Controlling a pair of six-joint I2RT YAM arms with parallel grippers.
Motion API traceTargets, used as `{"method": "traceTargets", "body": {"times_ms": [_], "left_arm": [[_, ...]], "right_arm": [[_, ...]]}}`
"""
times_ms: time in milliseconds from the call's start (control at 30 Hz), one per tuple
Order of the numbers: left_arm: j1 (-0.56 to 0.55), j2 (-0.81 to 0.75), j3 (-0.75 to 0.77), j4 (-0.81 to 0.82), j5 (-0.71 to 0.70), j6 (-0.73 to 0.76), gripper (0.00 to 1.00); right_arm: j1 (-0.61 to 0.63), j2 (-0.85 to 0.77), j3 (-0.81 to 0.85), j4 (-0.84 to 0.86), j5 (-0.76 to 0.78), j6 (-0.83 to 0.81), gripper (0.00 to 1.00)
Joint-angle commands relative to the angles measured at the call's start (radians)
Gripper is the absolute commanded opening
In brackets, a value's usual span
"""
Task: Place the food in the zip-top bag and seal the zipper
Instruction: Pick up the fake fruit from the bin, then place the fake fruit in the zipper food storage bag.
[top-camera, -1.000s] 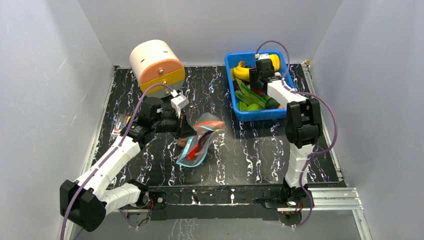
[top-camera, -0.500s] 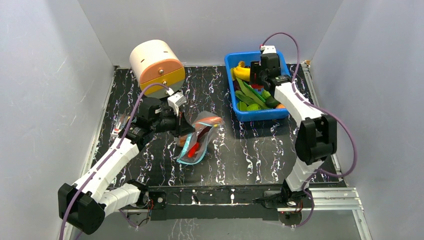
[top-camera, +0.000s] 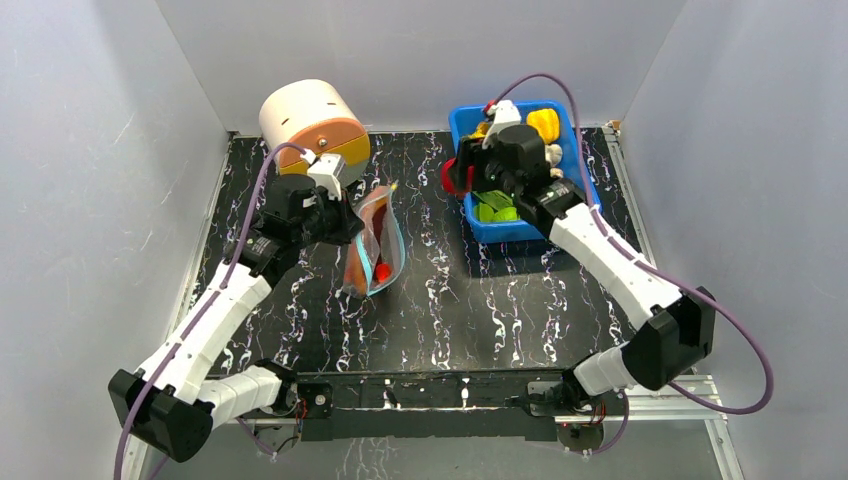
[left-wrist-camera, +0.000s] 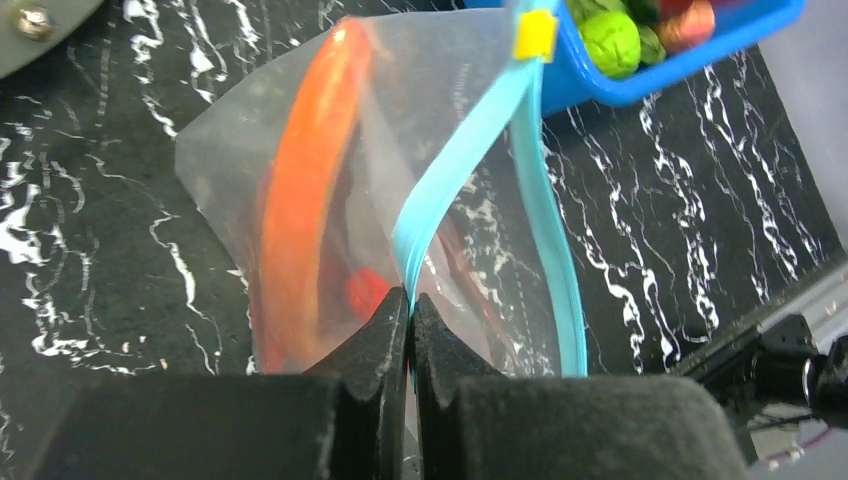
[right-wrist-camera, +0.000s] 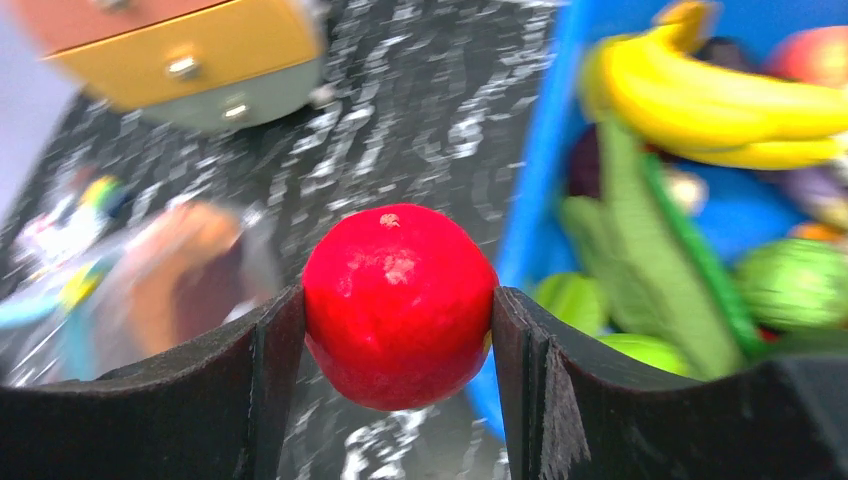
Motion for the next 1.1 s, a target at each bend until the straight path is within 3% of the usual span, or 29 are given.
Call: {"method": "traceTargets", "body": {"times_ms": [0,233,600,1067], "left_arm": [[-0.001,-0.015,0.104,-0.099,-0.123,-0.020,0.00],[-0.001,0.042,0.216,-0.200,-0.236,0.008,0.00],[-0.002,0.104,0.027,0.141,0.159,-0.224,0.00],[-0.002,0.109,-0.003,0.254,0.309,-0.302,0.00]], "right_arm": [[0.088,-0.082,-0.063,0.093,-0.180,0.117,0.31],[0.212,-0.189,-0.174,0.198,-0.261,0.251,0.31],[0.271,-0.302,-0.335,0.346,-0.370,0.448,0.31],[0.275,-0.247,-0.398,0.361,-0.262,0.551,0.29]]}}
